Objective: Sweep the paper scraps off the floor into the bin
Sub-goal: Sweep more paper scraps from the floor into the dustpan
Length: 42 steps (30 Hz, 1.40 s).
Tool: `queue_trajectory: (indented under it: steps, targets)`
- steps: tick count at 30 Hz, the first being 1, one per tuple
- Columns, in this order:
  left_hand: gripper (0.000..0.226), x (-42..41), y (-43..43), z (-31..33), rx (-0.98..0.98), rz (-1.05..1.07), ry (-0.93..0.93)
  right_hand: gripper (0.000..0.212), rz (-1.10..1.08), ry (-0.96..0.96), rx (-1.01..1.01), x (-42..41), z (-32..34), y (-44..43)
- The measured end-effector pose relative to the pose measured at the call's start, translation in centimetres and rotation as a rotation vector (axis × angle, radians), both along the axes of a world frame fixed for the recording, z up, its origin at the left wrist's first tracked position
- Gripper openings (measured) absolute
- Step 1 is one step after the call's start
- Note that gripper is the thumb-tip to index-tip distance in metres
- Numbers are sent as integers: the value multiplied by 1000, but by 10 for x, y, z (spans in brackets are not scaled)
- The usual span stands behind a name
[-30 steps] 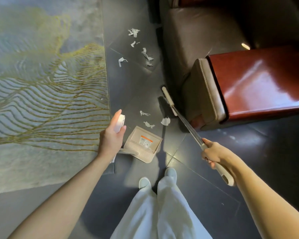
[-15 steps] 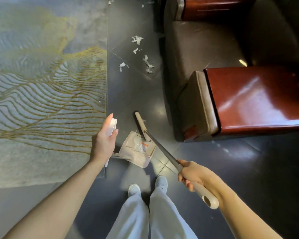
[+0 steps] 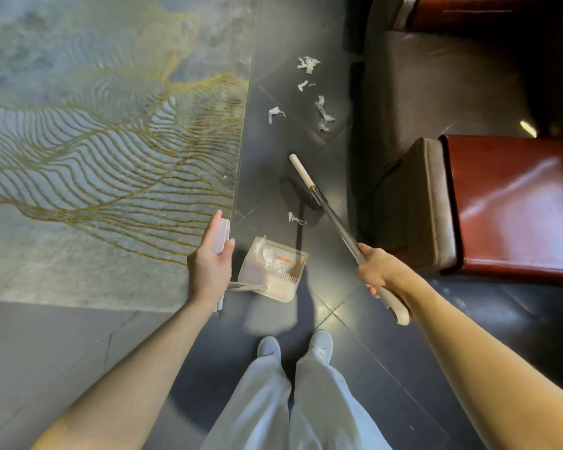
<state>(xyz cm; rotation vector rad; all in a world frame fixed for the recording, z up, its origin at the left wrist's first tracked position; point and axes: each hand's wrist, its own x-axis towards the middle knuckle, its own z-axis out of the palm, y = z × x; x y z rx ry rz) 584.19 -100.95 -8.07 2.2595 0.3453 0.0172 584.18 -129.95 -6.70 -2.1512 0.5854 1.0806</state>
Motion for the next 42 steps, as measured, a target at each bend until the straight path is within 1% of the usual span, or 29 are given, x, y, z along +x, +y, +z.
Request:
queue_trajectory:
  steps: [2, 4, 6, 7, 9, 11, 12, 15, 16, 18, 21, 22, 24, 26, 28, 31, 35, 36, 37, 39, 40, 42]
  targets:
    - [56, 14, 3, -2, -42, 23, 10, 78, 62, 2, -24, 10, -11, 6]
    - [58, 29, 6, -3, -67, 30, 24, 77, 115, 46, -29, 13, -21, 14]
    - [57, 42, 9, -4, -65, 17, 32, 69, 94, 153, 55, 11, -23, 24]
    - [57, 48, 10, -4, -69, 12, 37, 66, 35, 219, 122, 8, -21, 29]
    - [55, 59, 10, -2, -82, -13, 33, 68, -103, 328, 254, -1, -8, 32]
    - [55, 66, 11, 1, -65, -49, 15, 68, -152, 342, 331, -5, 6, 26]
    - [54, 69, 12, 2, -57, -61, 10, 64, -180, 342, 357, -4, 15, 23]
    - [55, 75, 18, 0, -102, -91, 15, 31, -345, 431, 499, 6, 37, 17]
    - [55, 78, 20, 0, -114, -99, 11, 31, -396, 417, 531, 11, 43, 17]
    - [55, 89, 19, 3, -117, -116, -14, 42, -405, 343, 500, 21, 54, 19]
    - [55, 121, 15, 8, -136, -123, -30, 42, -372, 192, 394, 44, 53, 17]
    - [56, 134, 13, 9, -147, -121, -28, 41, -390, 163, 374, 55, 50, 15]
    - [58, 168, 7, 11, -150, -123, -37, 48, -419, 139, 344, 80, 34, 4]
    - [61, 207, -1, 14, -170, -100, -34, 54, -375, 121, 289, 108, 20, -13]
    - [62, 248, -11, 17, -186, -66, -22, 47, -330, 74, 213, 144, 6, -35]
    - [67, 307, -28, 23, -156, -76, -27, 23, -279, 39, 133, 207, -2, -62]
    - [73, 383, -54, 35, -158, -91, 9, 16, -279, 23, 124, 291, 1, -87]
    - [73, 400, -61, 39, -150, -97, 20, 20, -280, 12, 116, 313, 3, -93]
    - [74, 417, -67, 41, -145, -102, 20, 28, -276, -2, 105, 334, 5, -98]
    - [74, 449, -77, 43, -140, -105, 20, 49, -286, -22, 75, 375, 8, -107]
    - [74, 464, -81, 44, -147, -111, 20, 54, -300, -44, 63, 395, 9, -110]
    - [72, 494, -88, 41, -164, -135, 5, 55, -329, -81, 38, 435, 11, -115]
